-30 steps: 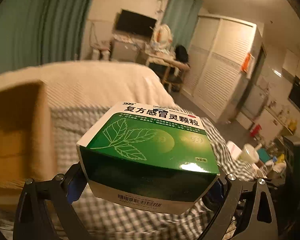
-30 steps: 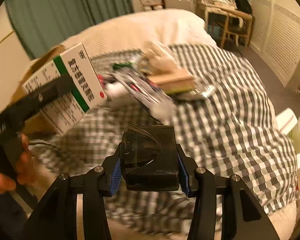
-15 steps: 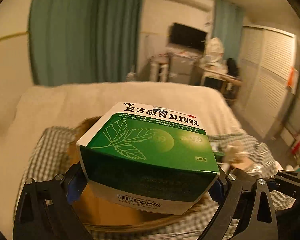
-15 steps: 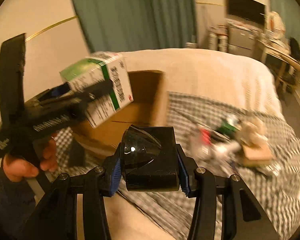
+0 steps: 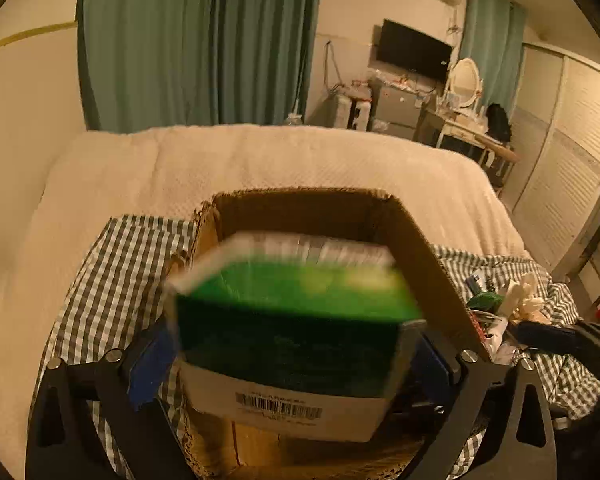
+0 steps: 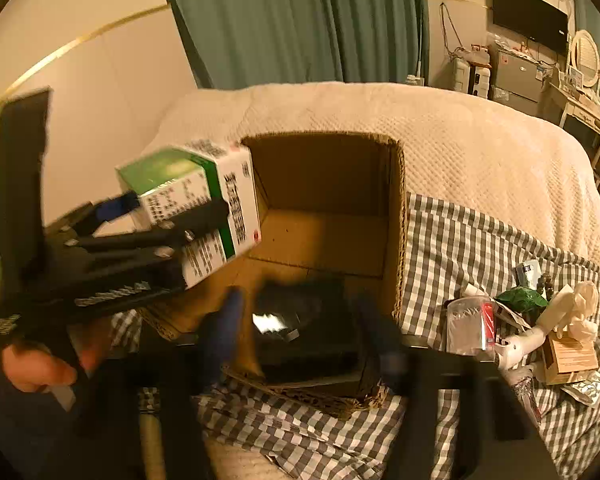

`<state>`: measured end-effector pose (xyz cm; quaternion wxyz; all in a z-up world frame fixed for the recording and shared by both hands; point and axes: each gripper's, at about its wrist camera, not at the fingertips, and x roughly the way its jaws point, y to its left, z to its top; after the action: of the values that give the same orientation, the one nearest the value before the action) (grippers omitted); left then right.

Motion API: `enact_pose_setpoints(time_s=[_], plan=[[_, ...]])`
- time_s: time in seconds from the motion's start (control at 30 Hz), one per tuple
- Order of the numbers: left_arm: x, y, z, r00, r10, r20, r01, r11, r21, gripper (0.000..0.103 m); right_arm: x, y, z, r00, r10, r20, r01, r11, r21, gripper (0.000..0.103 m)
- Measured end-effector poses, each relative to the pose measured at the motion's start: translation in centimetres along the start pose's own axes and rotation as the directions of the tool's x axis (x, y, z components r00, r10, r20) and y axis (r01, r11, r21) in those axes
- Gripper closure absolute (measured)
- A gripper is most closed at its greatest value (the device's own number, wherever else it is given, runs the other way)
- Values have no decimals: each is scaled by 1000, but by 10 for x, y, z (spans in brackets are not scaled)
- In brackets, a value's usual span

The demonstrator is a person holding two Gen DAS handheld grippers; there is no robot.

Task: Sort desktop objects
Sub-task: 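Carry the green box into the cardboard box and open the left gripper, then move the left gripper to the clear floss-pick jar and grasp it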

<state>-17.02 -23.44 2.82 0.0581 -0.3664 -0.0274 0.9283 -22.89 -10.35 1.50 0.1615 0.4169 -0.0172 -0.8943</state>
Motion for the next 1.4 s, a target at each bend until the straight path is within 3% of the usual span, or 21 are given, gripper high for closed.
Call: enact_pose_setpoints(time_s=[0.13,0.33,0.6,0.77,1.0,1.2,1.27,1.4], plan=[[-5,-3,2,1000,8,-21,-8,1000,-30,0,-22,-14,-4,999,-6,36,5,999,35,23],[-44,-26,7,999,-32,16,32,999,-29,0,-81,-50,-12,989,-109,98,103,992,70,23],[-80,-127,-1,988,-151,29,149,987,54,0,-175,-117,-43,954,-256,156,228,958,174,23],[-63,-192,-32,990,-143,-13,144,986,85,0,-207,-153,-82,938,-313,150,276,934,226,23],[1,-245,-75,993,-52,-102,60,996,71,0,-196,-204,-124,931,-349,108,311,912,266,23],[65,-253,-88,987,22,-161,-15,999,47,0,-151,-247,-138,931,-358,74,332,912,241,20],[73,-260,-91,987,127,-102,-116,987,108,0,-127,-259,-138,929,-364,58,344,912,224,18],[84,-279,-101,981,186,-44,-174,965,195,0,-81,-276,-133,933,-360,22,351,920,171,8]])
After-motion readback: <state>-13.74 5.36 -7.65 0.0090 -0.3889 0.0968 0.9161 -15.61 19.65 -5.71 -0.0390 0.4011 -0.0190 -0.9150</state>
